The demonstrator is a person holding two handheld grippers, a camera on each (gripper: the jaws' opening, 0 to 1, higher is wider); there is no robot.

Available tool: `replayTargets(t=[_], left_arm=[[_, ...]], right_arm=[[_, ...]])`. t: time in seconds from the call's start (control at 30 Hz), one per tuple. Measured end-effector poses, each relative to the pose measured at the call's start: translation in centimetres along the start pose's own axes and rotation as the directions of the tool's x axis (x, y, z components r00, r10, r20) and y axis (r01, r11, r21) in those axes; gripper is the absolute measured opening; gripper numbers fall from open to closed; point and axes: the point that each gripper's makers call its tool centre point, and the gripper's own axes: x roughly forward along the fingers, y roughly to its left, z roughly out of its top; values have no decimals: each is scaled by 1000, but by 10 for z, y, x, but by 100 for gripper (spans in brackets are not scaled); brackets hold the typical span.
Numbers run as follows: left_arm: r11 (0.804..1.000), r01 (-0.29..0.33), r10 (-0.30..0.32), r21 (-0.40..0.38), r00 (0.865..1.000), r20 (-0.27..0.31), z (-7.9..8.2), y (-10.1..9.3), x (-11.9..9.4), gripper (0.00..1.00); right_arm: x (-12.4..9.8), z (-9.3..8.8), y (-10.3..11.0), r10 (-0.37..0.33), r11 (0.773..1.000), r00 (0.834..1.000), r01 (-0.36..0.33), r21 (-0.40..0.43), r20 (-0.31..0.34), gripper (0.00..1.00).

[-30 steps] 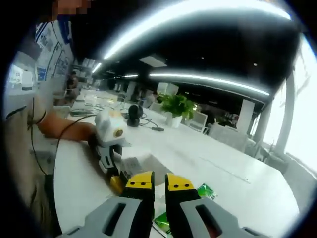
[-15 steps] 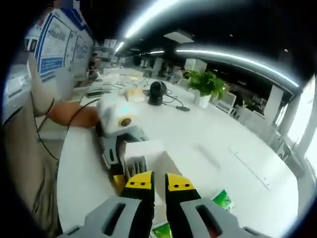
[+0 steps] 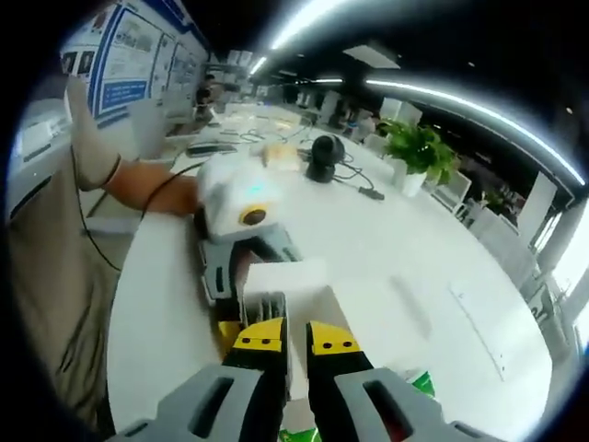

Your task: Take out ganmaoling bag from box put it on table

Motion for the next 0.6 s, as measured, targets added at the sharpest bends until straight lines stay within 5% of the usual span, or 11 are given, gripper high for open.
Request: replayTargets(t=[0.6], left_arm=[[1000, 0, 0, 3, 1000, 1, 0, 0, 0, 49]], right_arm=[[6, -5, 0, 27, 999, 999, -28, -35, -44, 3]])
